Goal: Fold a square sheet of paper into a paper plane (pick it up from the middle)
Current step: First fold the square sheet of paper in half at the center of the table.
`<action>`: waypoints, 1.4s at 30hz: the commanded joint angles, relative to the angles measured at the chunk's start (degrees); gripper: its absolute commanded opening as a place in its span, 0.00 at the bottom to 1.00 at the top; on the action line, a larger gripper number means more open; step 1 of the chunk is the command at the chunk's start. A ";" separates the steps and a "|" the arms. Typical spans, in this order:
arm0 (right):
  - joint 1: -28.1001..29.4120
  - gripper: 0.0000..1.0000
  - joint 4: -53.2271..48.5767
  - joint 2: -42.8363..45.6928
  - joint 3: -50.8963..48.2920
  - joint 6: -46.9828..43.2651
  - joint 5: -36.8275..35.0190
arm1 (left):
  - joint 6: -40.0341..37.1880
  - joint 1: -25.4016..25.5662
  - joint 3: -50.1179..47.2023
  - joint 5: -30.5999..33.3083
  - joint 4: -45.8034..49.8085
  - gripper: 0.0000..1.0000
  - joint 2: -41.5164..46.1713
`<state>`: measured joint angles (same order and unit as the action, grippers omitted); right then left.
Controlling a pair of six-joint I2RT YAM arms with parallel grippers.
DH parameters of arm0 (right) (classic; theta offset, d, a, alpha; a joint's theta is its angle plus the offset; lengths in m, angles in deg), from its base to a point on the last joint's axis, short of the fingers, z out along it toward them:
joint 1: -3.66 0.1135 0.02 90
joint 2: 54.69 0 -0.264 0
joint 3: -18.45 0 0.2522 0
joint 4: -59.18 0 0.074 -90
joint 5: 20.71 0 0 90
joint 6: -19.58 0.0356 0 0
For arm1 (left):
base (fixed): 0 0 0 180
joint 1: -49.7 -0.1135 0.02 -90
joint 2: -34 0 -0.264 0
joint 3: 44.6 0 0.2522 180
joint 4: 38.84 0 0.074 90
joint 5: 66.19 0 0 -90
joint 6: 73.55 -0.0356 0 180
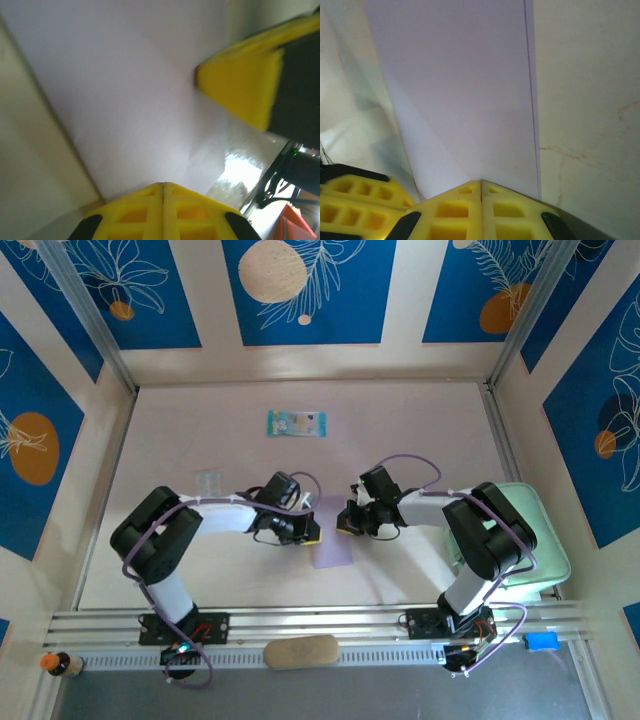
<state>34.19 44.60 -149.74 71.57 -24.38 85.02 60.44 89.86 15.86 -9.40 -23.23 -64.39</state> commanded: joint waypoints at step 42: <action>-0.38 0.00 -7.53 -1.11 -2.16 -0.60 -4.12 | -6.69 -8.16 12.87 -2.25 6.17 0.04 -14.12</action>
<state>34.16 44.54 -149.71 71.57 -24.38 85.02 55.23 82.17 28.84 -12.59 -19.36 -77.24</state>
